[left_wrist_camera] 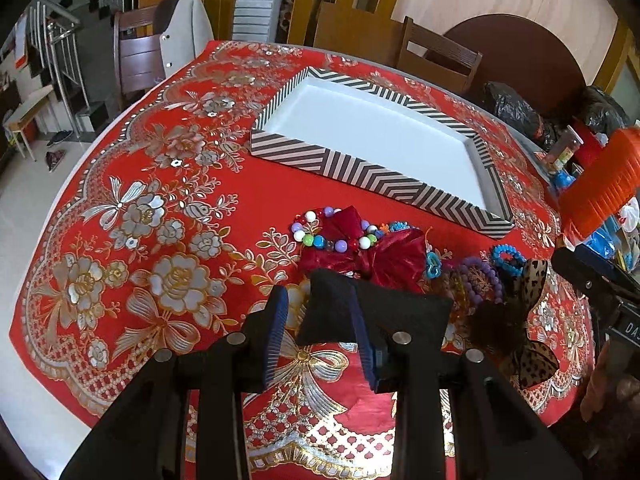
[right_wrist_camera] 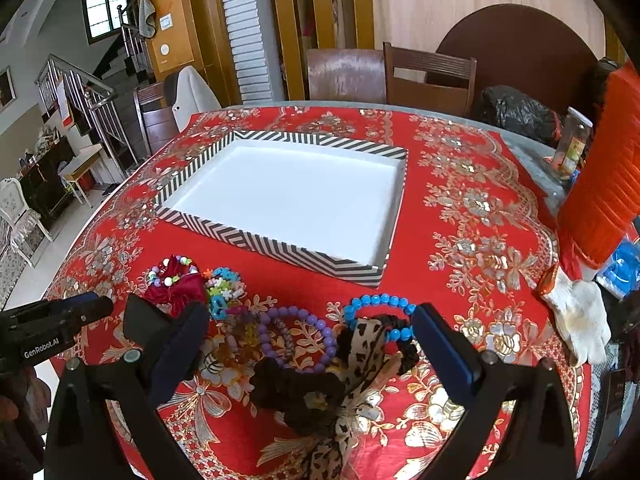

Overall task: Organize jewelry
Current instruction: 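Grasp the black fabric pouch with the left gripper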

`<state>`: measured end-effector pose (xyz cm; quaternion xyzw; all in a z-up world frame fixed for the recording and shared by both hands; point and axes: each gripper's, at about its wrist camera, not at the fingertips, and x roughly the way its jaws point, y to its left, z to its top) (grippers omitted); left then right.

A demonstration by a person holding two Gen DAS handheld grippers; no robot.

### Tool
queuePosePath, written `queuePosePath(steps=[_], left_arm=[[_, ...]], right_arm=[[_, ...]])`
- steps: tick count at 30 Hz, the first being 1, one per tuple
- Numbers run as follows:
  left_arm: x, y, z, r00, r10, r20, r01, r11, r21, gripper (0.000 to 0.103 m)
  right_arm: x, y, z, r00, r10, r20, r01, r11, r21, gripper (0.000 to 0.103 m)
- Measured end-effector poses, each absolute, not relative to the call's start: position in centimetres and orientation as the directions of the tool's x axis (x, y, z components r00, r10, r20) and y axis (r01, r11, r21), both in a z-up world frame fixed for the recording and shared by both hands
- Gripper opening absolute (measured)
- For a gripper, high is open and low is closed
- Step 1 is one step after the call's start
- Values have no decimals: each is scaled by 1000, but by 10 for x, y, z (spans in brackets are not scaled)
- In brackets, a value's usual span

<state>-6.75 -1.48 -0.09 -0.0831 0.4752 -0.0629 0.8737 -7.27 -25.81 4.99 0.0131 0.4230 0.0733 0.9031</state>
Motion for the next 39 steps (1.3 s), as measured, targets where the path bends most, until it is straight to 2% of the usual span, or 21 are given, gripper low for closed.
queuePosePath(steps=[9,14,25,32,34,36,39], left_arm=[[-60,-18,-11,511,-224,-830,43,971,-235,42],[-53,-17,-23,466,-295,-834,52,950,-308,42],[-41,-22,-43,426,-291,-857,41,952,-303,45],[-41,-26,-46,441,-262,-858,50,962,-268,45],[-41,-26,-46,453,-260,-853,52,963,-266,40],[-41,-26,-45,459,-251,-852,54,965,-255,29],[-43,-25,-42,470,-255,-845,61,965,-257,22]], right_arm=[[-69,-267,50,625,145,-767,-104,989,102,103],[-68,-267,49,616,151,-773,-113,988,103,103],[-62,-266,43,598,178,-782,-140,983,117,102],[-58,-273,41,586,191,-788,-135,981,137,96],[-58,-274,40,584,194,-789,-135,981,141,96],[-58,-273,41,582,197,-789,-137,980,143,96],[-59,-273,42,583,207,-785,-143,978,151,96]])
